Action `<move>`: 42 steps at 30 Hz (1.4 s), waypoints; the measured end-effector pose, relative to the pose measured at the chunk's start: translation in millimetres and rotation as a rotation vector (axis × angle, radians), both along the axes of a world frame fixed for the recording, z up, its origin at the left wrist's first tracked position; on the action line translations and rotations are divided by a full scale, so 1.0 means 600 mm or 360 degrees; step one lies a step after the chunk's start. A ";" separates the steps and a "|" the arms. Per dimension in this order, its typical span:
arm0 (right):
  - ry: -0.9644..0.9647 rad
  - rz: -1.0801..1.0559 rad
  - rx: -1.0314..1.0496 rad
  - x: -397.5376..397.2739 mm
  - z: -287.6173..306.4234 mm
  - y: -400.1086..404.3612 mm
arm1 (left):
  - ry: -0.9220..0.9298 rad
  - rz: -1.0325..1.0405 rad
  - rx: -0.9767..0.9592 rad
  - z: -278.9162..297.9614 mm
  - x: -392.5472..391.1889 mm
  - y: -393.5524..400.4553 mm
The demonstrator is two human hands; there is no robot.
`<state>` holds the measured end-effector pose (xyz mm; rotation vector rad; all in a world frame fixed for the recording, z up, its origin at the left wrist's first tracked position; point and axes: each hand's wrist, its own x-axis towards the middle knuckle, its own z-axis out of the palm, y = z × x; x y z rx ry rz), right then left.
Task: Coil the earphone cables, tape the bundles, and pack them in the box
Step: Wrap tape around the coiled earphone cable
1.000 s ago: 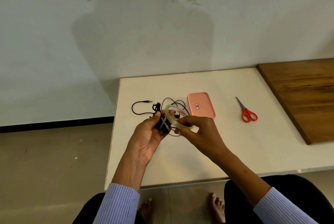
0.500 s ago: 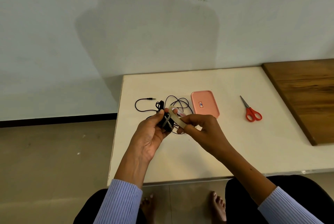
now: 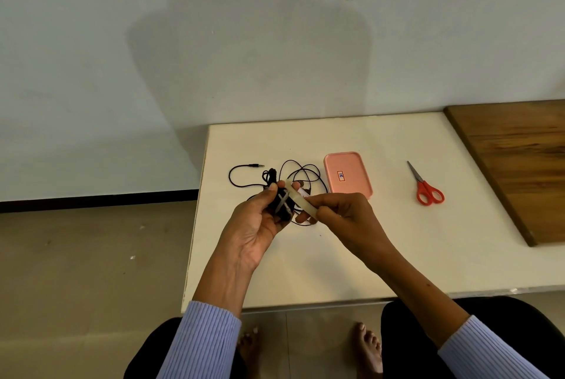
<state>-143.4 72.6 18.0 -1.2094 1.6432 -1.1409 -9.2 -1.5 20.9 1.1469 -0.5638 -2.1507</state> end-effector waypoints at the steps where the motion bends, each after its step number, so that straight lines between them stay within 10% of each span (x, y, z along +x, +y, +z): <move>1: -0.0047 -0.0029 -0.0004 0.002 0.002 0.000 | 0.0001 -0.0007 -0.0002 -0.001 0.000 0.000; 35: 0.0018 0.0290 0.0204 -0.019 -0.004 -0.001 | 0.0079 0.0094 0.0328 -0.014 0.007 -0.015; 42: 0.0012 -0.0065 0.0158 -0.003 -0.008 -0.002 | 0.0040 0.0062 0.0267 -0.018 -0.010 -0.003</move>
